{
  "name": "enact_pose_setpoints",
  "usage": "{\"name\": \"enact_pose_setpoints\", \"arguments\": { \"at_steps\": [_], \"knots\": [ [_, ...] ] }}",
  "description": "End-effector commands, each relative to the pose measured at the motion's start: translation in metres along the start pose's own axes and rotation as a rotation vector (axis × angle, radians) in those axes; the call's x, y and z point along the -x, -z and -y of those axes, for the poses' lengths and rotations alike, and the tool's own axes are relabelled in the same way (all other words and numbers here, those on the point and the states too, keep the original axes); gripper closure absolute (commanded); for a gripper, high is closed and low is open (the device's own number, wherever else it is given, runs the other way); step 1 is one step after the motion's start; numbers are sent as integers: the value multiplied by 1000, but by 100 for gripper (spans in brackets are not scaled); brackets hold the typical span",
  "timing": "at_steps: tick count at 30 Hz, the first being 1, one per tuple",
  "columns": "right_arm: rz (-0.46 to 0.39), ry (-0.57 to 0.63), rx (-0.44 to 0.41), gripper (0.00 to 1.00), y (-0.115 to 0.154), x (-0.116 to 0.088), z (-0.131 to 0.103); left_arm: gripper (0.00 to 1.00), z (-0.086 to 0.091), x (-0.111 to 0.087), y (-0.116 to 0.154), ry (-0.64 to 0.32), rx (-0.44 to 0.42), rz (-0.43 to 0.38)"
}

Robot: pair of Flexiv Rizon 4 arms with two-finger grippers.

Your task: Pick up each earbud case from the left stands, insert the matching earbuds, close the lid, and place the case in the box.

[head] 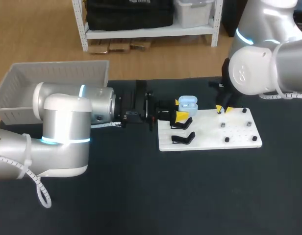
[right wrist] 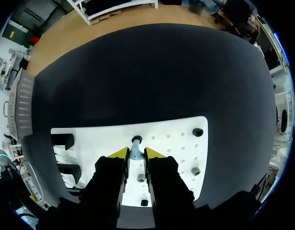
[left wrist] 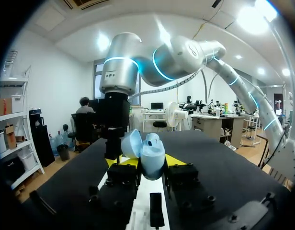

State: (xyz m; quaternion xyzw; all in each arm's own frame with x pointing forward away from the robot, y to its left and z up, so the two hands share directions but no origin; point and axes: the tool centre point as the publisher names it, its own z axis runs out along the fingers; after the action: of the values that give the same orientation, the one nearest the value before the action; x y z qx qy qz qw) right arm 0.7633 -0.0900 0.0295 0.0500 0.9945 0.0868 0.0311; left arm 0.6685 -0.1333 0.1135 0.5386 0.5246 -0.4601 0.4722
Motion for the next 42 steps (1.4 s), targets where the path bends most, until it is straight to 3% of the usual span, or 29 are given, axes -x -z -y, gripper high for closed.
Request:
{"name": "enact_pose_setpoints", "arguments": {
  "at_steps": [1,2,3,15,27,42],
  "knots": [
    [1,-3,-4,87,0,-1,1,100,0,-1,0,-3,3,4],
    [1,-3,-4,89,0,-1,1,100,0,-1,0,-3,3,4],
    [1,-3,-4,100,0,-1,1,100,0,-1,0,-3,3,4],
    [5,-2,-9,100,6,-6,1,100,0,-1,0,-3,3,4],
    [31,-8,-15,100,40,-17,1,100,0,-1,0,-3,3,4],
    [35,-7,-57,100,155,-55,-21,100,0,-1,0,-3,3,4]
  ]
}}
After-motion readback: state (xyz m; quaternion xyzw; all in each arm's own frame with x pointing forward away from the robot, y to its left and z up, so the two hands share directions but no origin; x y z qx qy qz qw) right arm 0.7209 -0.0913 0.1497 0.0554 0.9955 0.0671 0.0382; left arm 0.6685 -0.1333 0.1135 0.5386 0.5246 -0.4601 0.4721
